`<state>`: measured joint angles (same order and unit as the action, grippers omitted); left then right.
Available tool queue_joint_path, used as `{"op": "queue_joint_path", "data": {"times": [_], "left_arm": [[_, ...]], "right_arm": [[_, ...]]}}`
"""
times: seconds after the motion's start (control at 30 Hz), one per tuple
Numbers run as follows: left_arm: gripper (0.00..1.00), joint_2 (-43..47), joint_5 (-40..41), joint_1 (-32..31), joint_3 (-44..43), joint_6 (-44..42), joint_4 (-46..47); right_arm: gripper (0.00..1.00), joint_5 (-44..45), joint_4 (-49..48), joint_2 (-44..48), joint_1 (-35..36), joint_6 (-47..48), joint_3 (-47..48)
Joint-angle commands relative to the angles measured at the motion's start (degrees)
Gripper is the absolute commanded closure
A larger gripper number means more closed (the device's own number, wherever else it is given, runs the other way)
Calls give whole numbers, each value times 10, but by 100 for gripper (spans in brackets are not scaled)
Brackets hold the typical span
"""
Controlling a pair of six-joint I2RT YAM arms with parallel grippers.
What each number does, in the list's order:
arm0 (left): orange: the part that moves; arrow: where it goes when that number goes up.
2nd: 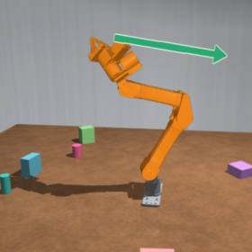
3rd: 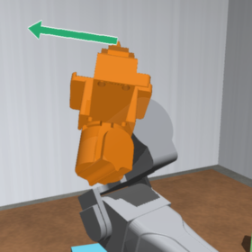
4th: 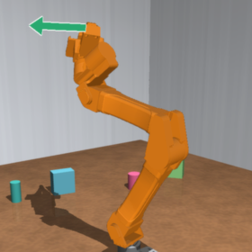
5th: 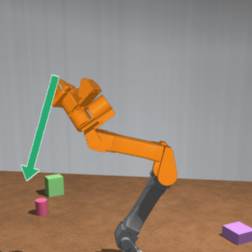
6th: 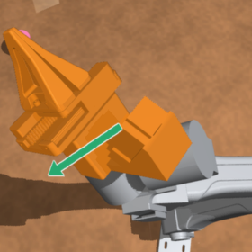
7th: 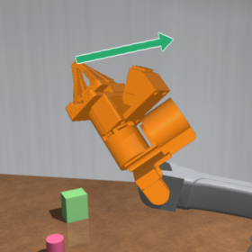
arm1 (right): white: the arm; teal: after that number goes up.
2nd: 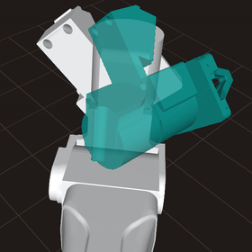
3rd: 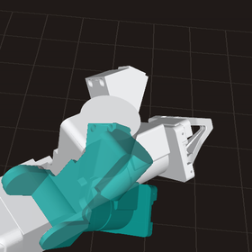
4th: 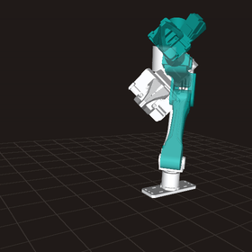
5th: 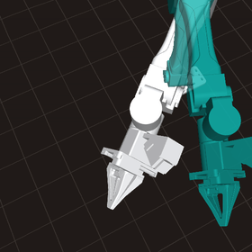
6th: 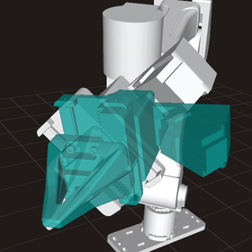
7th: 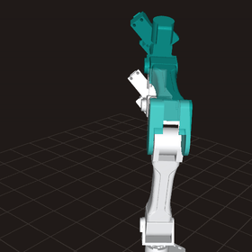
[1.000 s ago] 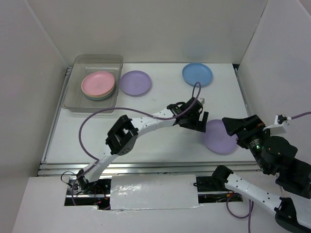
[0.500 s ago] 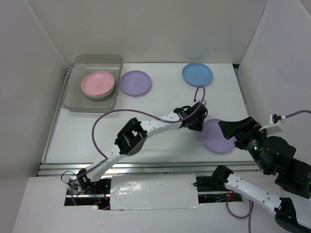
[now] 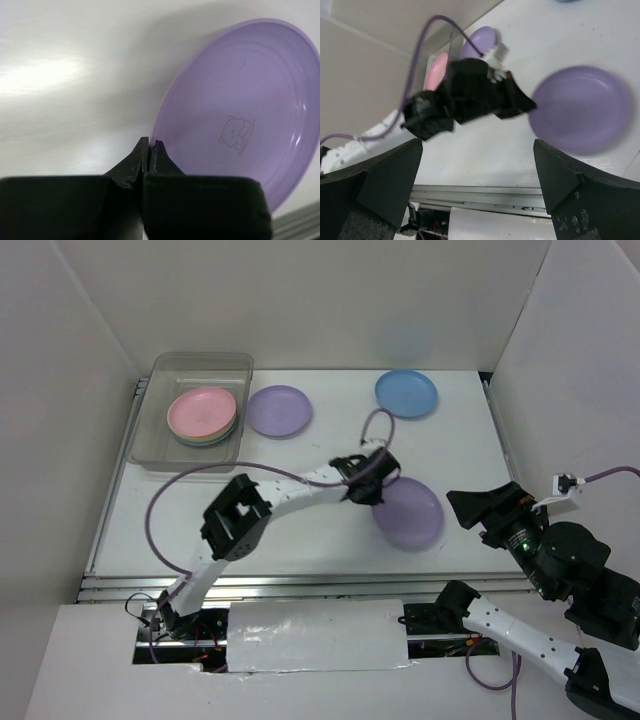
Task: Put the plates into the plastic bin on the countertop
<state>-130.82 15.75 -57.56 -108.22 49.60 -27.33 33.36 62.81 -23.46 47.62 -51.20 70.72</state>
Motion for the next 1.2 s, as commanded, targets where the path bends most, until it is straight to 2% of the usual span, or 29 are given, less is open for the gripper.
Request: {"op": "queue_joint_path", "data": {"times": [0.0, 0.13, 0.23, 0.3, 0.33, 0.53, 0.73, 0.93, 0.97, 1.0, 1.03, 1.1, 1.13, 1.17], "left_arm": [[100, 115, 51, 132, 65, -13, -21], [100, 186, 10, 255, 64, -70, -29], [100, 203, -23, 390, 39, -90, -42], [100, 196, -63, 445, 12, -97, -59], [100, 189, -72, 496, -2, -99, -69], [100, 125, -149, 653, -83, -110, -107], [100, 88, -211, 728, -79, -103, -91], [100, 105, -223, 736, -35, -108, -62], [94, 103, -231, 736, -39, -108, -64], [83, 103, -232, 735, -43, -107, -68], [56, 102, -232, 730, -54, -108, -71], [33, 109, -212, 727, -62, -111, -95], [1, 116, -204, 723, -62, -110, -100], [1, 142, -183, 723, -56, -106, -108]], "right_arm": [[0, -12, -51, 10, -2, 10, -12], [0, -14, -67, 6, -3, 14, -23], [0, -17, -80, -5, -2, 18, -33], [0, -25, -95, -16, -2, 21, -47], [0, -27, -100, -18, -2, 22, -51], [0, -47, -134, -48, -2, 33, -72], [0, -55, -153, -76, -2, 45, -73], [0, -64, -175, -93, -2, 51, -80], [0, -68, -184, -99, -4, 51, -81], [0, -72, -188, -103, -3, 52, -82], [0, -81, -191, -106, -3, 52, -84], [0, -90, -199, -115, -3, 54, -87], [0, -93, -202, -119, -3, 55, -91], [0, -94, -209, -125, -4, 56, -92]]}}
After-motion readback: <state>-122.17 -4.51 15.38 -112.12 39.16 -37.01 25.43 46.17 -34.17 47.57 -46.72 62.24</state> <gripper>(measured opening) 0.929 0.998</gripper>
